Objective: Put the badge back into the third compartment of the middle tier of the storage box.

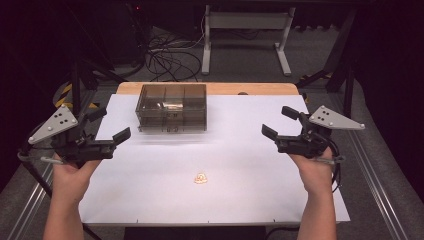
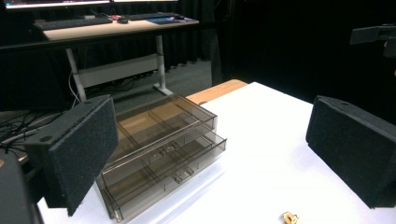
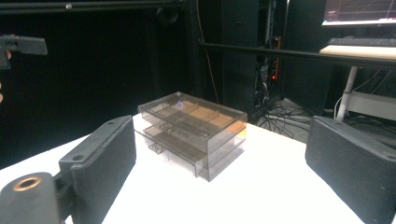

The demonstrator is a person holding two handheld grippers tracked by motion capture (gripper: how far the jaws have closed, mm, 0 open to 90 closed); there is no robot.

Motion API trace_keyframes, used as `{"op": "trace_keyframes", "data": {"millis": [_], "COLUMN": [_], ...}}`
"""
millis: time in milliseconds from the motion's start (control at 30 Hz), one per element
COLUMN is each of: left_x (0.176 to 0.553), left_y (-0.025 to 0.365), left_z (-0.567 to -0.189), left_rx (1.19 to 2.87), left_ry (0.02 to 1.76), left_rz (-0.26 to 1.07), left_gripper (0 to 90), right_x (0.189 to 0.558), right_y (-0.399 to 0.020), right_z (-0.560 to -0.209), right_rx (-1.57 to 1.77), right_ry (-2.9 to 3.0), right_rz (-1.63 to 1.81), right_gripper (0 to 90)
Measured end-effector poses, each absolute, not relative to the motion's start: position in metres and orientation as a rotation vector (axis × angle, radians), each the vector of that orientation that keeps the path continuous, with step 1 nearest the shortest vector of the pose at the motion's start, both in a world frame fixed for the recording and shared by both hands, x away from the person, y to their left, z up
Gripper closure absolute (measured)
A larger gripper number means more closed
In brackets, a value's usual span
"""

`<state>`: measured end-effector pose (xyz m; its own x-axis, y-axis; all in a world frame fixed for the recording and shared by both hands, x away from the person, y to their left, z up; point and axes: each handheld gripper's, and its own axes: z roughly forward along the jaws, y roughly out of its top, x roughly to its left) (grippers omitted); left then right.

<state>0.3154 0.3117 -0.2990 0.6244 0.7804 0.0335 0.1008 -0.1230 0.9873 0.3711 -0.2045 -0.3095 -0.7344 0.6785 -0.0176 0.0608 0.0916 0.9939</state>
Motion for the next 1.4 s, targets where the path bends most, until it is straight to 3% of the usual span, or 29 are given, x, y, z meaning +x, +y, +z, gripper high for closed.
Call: {"op": "trace_keyframes", "data": {"millis": [300, 333, 700, 1400], "left_x": [0.316, 0.316, 0.315, 0.314], "left_y": [0.311, 0.311, 0.311, 0.311], "left_z": [-0.301, -0.301, -0.302, -0.304], "left_rx": [1.625, 1.628, 1.63, 1.629], "left_ry": [0.749, 0.749, 0.762, 0.762], "left_rz": [0.676, 0.679, 0.689, 0.688], "left_gripper": [3.4, 3.9, 4.5, 4.8], "right_x": [0.377, 0.378, 0.382, 0.393], "right_y": [-0.192, -0.19, -0.177, -0.154], "right_z": [-0.318, -0.32, -0.329, -0.346], "right_rx": [0.691, 0.679, 0.661, 0.617], "right_ry": [1.971, 1.986, 2.037, 2.173], "right_rz": [1.66, 1.643, 1.628, 1.658], "right_gripper": [21.9, 27.2, 36.7, 48.4]}}
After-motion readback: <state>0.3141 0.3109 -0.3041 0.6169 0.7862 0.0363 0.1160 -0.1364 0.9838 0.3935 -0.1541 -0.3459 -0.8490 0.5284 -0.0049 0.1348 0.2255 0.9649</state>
